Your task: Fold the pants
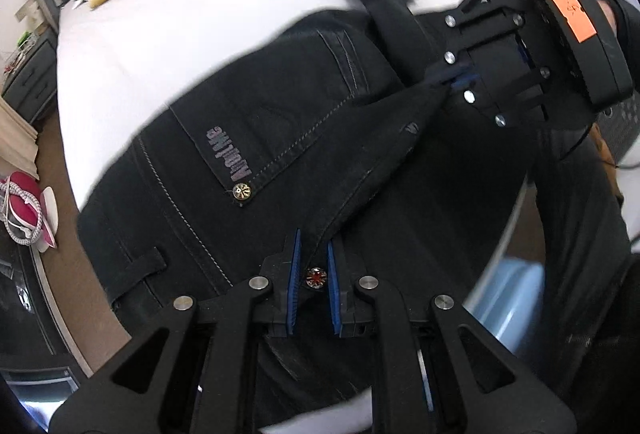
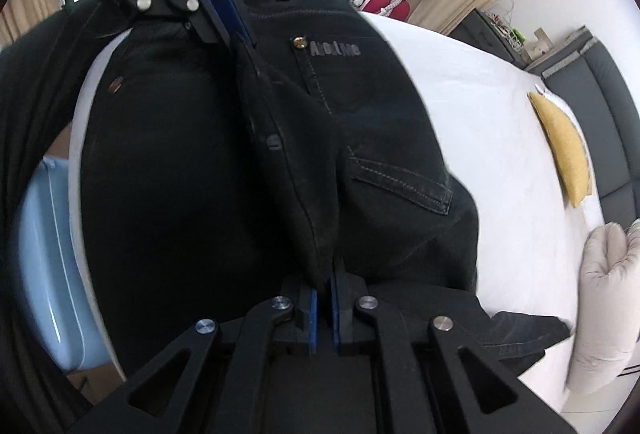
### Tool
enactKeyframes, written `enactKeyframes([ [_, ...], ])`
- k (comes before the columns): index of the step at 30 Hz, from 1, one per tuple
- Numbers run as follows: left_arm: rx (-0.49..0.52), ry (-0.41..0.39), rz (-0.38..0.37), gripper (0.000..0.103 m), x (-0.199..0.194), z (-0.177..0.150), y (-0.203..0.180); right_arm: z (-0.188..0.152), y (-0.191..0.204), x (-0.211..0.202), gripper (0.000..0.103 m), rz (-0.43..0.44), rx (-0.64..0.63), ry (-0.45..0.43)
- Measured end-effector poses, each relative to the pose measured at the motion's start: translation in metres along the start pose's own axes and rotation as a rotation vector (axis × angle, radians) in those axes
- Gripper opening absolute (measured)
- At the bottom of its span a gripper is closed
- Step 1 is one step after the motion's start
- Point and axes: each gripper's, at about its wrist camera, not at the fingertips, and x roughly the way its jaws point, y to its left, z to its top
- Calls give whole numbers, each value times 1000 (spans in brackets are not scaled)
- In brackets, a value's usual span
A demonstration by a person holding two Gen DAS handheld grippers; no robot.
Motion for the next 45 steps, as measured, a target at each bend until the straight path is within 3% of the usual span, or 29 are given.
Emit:
enactKeyframes([
  [8, 15, 10, 2, 11, -14, -24, -41, -8, 45, -13, 6, -77, -45, 21],
  [12, 25, 5, -18, 11, -22, -29, -42, -6, 70, -21, 6, -108, -62, 30],
  [22, 40, 10, -7, 11, -32, -38, -22, -6, 96, -22, 6, -181, -84, 65],
  [45, -4, -20, 37, 16, -26, -48, -33, 0, 122, -3, 10, -256, -80, 94],
])
